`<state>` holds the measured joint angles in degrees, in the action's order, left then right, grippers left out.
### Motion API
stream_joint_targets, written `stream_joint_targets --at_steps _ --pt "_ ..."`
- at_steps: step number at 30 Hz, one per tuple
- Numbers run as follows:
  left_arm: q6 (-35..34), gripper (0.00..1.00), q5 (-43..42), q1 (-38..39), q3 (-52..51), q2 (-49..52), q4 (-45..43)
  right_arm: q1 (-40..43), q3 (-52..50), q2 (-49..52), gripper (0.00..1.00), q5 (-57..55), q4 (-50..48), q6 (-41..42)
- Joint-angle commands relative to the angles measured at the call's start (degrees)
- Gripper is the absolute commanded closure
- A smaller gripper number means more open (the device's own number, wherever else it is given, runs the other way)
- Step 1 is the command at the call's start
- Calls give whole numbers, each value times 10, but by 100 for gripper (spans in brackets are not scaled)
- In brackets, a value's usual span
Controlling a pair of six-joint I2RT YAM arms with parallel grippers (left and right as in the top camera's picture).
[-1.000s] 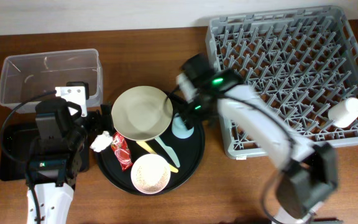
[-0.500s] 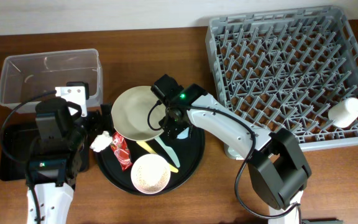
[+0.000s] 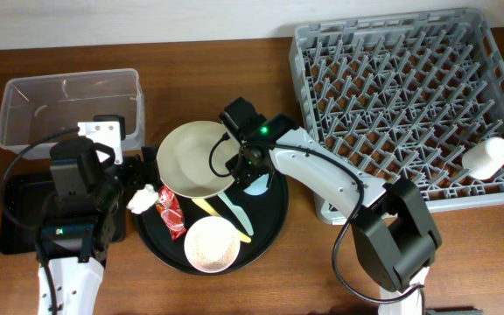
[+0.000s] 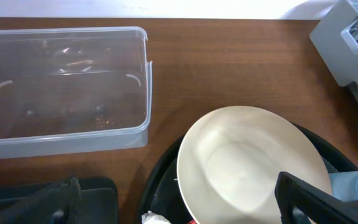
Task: Sort waste into correct bins and load items into the dishwasher rack
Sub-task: 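Move the right gripper back and grasp the light-blue cup, then place the light-blue cup in the rack beside the white cup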
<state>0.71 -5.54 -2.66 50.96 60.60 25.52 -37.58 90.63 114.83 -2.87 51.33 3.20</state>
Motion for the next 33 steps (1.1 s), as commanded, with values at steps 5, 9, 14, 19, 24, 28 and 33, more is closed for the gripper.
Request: stream_joint_targets --at_steps 5,9,14,19,24,28,33 --pt "9 1 5 -1 14 -1 -1 2 -24 -4 31 11 -8 16" --pt "9 1 5 -1 14 -1 -1 2 -23 -19 33 6 -6 15" --pt "9 1 5 -1 14 -1 -1 4 -17 -63 34 -38 24 16" --pt "9 1 5 -1 14 -1 -1 31 5 -127 34 -38 68 47" --pt "9 1 5 -1 14 -1 -1 79 18 -203 35 -36 80 55" --pt "9 1 5 -1 14 -1 -1 148 20 -266 36 -39 105 85" --pt "9 1 5 -1 14 -1 -1 310 19 -298 36 -41 146 84"
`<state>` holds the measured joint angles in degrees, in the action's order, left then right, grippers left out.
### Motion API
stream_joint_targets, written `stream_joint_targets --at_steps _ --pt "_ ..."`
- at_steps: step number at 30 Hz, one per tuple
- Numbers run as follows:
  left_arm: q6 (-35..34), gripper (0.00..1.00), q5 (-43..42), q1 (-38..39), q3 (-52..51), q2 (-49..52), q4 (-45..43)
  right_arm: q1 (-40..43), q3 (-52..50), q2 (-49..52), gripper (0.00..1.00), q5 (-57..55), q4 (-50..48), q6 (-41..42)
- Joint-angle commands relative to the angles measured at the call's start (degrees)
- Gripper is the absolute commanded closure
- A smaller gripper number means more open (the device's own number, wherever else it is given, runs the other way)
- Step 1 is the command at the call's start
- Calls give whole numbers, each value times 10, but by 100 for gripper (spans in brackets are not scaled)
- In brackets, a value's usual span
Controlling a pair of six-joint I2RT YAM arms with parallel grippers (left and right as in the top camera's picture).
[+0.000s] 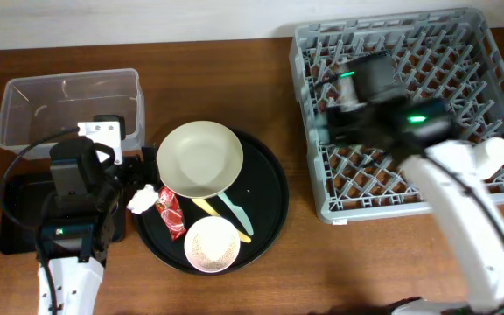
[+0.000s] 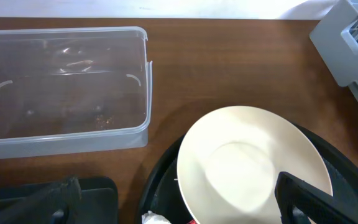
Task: Sort waste into correct bins and load items into the dishwasher rack
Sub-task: 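Place the light-blue cup in the rack beside the white cup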
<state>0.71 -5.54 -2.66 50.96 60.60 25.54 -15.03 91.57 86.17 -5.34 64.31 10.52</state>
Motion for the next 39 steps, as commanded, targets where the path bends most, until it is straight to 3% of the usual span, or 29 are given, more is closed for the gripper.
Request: stream_joint_targets --at_steps 1,6,11,24,37,38,39 --pt "9 1 5 -1 14 -1 -1 133 10 -9 36 -18 23 11" --pt "9 1 5 -1 14 -1 -1 278 10 10 36 -18 23 11" --pt "9 1 5 -1 14 -1 -1 347 10 40 36 -3 32 5" --pt "9 1 5 -1 14 -1 -1 347 9 154 36 -35 52 5" --pt "9 1 5 -1 14 -1 -1 347 6 163 35 -52 58 10" --pt "9 1 5 -1 14 -1 -1 347 5 164 34 -52 58 10" --pt "9 1 5 -1 14 -1 -1 347 2 164 26 -52 57 10"
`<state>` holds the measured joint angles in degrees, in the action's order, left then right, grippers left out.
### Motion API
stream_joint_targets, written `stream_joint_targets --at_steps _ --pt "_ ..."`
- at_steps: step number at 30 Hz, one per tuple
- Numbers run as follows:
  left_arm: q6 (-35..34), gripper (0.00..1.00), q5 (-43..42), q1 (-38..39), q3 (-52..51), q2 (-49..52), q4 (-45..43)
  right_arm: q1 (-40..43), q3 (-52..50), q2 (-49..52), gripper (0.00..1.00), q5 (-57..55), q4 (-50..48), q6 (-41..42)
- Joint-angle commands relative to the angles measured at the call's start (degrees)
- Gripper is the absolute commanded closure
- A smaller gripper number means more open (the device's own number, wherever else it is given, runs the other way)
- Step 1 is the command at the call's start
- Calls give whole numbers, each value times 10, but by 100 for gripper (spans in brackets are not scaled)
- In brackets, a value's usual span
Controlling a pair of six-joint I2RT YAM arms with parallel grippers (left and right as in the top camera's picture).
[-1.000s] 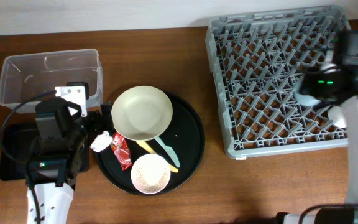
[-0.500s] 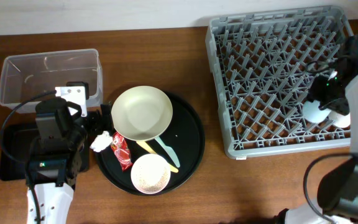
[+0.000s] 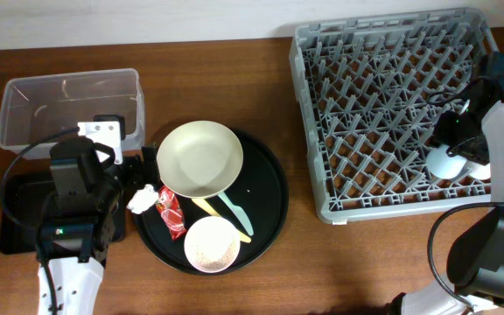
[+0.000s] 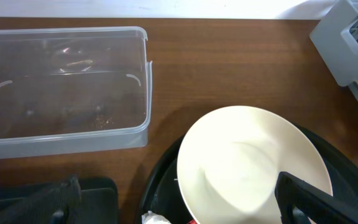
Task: Sort waste into correct bins and load items into the dishwasher rack
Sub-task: 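Place the light-blue cup in the rack beside the white cup, then grasp the cream plate rim with the right gripper and lift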
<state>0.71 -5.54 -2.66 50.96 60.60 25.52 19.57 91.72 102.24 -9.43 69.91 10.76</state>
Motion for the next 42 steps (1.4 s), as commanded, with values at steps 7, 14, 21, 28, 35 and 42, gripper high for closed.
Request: stream_joint_targets --at_steps 7,14,21,28,35,42 --pt "9 1 5 -1 14 -1 -1 1 6 -5 2 27 -2 7" --pt "9 1 5 -1 14 -1 -1 -63 68 -110 2 155 12 -47" --pt "9 1 5 -1 14 -1 -1 -259 61 -137 1 238 2 -48" --pt "9 1 5 -1 14 -1 -1 -431 14 -3 16 239 -99 4" --pt "9 1 5 -1 14 -1 -1 -502 14 134 21 236 -210 74" --pt "9 1 5 -1 14 -1 -1 -497 14 181 32 225 -255 152"
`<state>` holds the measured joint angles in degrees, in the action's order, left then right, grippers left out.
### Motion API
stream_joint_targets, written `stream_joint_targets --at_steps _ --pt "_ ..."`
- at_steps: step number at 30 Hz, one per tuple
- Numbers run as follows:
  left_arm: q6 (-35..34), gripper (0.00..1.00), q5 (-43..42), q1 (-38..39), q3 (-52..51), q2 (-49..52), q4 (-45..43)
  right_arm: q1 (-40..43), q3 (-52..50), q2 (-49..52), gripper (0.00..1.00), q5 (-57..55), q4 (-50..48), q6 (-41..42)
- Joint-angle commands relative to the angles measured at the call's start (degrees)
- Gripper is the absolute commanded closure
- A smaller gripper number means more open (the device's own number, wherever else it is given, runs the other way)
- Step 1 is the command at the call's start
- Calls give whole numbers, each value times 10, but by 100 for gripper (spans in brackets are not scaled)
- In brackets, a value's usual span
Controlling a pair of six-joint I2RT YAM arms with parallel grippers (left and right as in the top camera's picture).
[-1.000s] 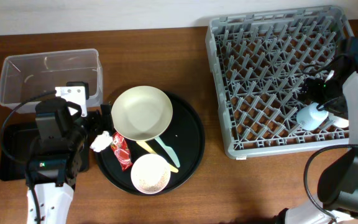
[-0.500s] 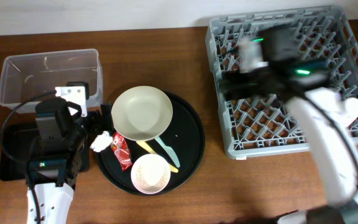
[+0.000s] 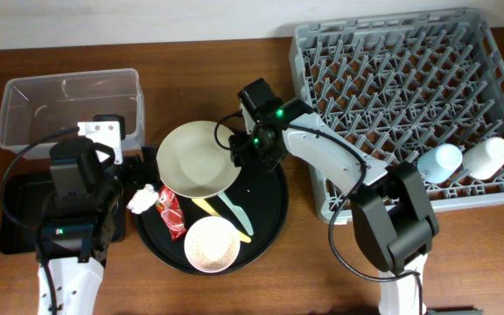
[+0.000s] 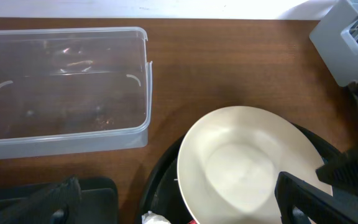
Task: Sort waste into correct bins and load items into the dishwasher rack
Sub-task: 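Grasp the cream plate rim with the right gripper and lift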
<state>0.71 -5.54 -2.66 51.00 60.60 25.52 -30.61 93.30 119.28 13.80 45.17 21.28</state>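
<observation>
A black round tray (image 3: 269,197) holds a cream plate (image 3: 195,162), a small speckled bowl (image 3: 212,244), a red wrapper (image 3: 171,213), crumpled white paper (image 3: 143,199) and yellow and green utensils (image 3: 227,214). My right gripper (image 3: 244,150) is at the plate's right rim, its fingers apart on either side of the rim; it also shows in the left wrist view as the right gripper (image 4: 348,171). My left gripper (image 4: 179,208) stands open at the tray's left edge, over the paper (image 4: 157,218). In the grey dish rack (image 3: 392,87) lie a light blue cup (image 3: 438,162) and a white cup (image 3: 488,157).
A clear plastic bin (image 3: 70,107) stands at the back left, with crumbs inside. A black bin (image 3: 16,219) sits in front of it, under my left arm. The rack fills the right side of the table.
My right gripper has gone from the rack's right side, where it stood over the light blue cup, to the plate's right rim on the tray. The cup stays in the rack. My left arm is unmoved.
My right gripper was first on the light blue cup on the tray beside the plate. Then it was over the rack and the cup was gone from the tray. Then it was at the rack's right side with the cup. Now it is back at the plate.
</observation>
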Motion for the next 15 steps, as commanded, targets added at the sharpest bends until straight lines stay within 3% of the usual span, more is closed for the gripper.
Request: stream_joint_targets --at_steps 1,3,10,15 --pt "9 1 5 -1 14 -1 -1 5 -2 12 36 -7 -11 49" --pt "9 1 5 -1 14 -1 -1 1 -2 21 38 -9 -15 68" --pt "9 1 5 -1 14 -1 -1 -5 -2 41 61 -9 -33 96" --pt "9 1 5 -1 14 -1 -1 3 0 39 85 -7 -36 90"
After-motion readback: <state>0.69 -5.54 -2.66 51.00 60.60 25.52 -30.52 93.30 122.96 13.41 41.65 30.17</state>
